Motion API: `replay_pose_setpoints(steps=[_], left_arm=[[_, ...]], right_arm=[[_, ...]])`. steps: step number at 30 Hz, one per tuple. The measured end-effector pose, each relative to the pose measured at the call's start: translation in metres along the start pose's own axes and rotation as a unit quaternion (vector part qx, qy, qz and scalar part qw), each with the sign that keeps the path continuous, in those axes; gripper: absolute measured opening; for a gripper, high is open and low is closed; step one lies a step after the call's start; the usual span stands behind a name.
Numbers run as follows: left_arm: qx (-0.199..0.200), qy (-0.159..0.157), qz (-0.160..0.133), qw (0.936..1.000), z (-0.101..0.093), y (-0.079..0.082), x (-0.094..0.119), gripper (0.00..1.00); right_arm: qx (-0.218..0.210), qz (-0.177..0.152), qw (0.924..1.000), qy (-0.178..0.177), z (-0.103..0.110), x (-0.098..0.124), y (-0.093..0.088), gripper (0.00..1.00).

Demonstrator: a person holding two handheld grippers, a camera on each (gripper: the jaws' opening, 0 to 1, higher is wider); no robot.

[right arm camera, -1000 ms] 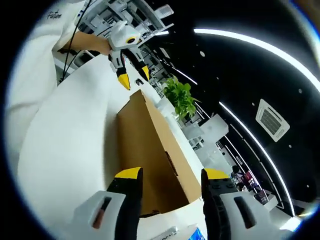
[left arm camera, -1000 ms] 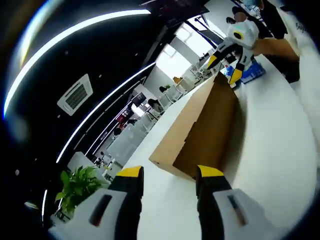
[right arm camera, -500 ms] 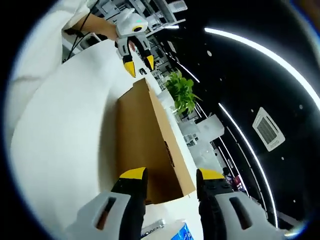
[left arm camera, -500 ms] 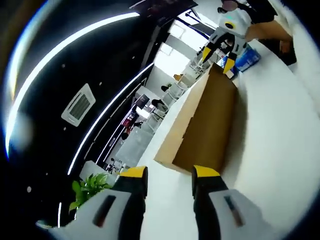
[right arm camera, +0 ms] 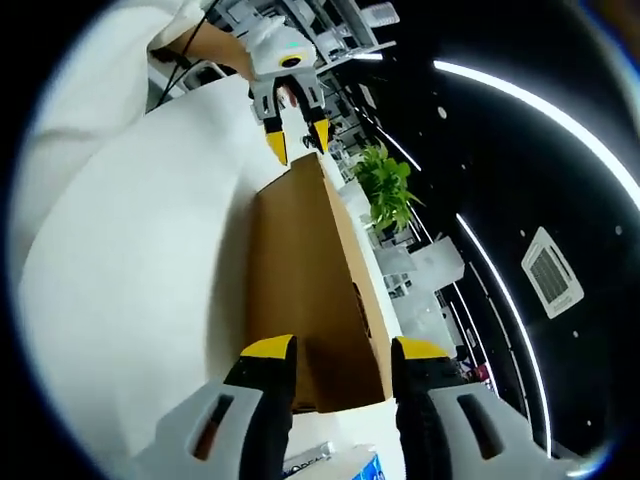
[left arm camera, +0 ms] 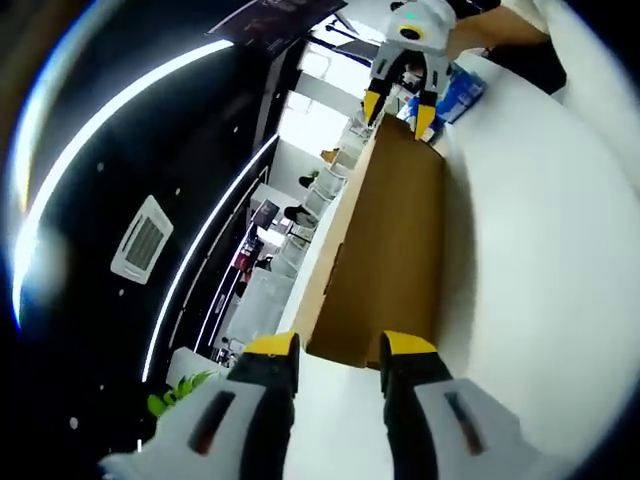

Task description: Operate the shoe box by opening the lid, removing the specified soft item, and placing it in the target area until the item is outside and the box remains undamaged.

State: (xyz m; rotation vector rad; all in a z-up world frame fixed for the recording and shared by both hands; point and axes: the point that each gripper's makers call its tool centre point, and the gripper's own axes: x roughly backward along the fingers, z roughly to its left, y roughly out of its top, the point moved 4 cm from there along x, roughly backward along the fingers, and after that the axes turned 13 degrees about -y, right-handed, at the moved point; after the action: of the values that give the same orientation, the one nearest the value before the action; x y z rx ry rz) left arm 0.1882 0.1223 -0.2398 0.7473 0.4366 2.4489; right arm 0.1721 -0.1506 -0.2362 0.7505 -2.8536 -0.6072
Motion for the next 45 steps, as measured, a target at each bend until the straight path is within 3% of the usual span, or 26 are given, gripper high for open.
replay_pose_setpoints(steps=[18,22,34,45], left_arm=[[-0.043,0.0,0.013,0.999,-0.001,0.002,-0.01,0.3],[-0.042,0.011,0.003,0.9991,-0.003,0.0,-0.009,0.3],[-0.034,0.014,0.013,0.9992,-0.011,-0.004,-0.011,0.29],[-0.024,0.021,0.018,0.9993,-0.015,-0.006,-0.01,0.29]], right_arm=[[0.013,0.002,0.9999,0.008,0.01,-0.006,-0.003,0.35],[0.035,-0.002,0.9994,0.001,0.01,-0.007,-0.003,0.32],[0.117,0.005,0.9931,-0.002,0.02,-0.006,0.001,0.3],[0.117,0.005,0.9931,-0.009,0.021,-0.005,-0.004,0.3]])
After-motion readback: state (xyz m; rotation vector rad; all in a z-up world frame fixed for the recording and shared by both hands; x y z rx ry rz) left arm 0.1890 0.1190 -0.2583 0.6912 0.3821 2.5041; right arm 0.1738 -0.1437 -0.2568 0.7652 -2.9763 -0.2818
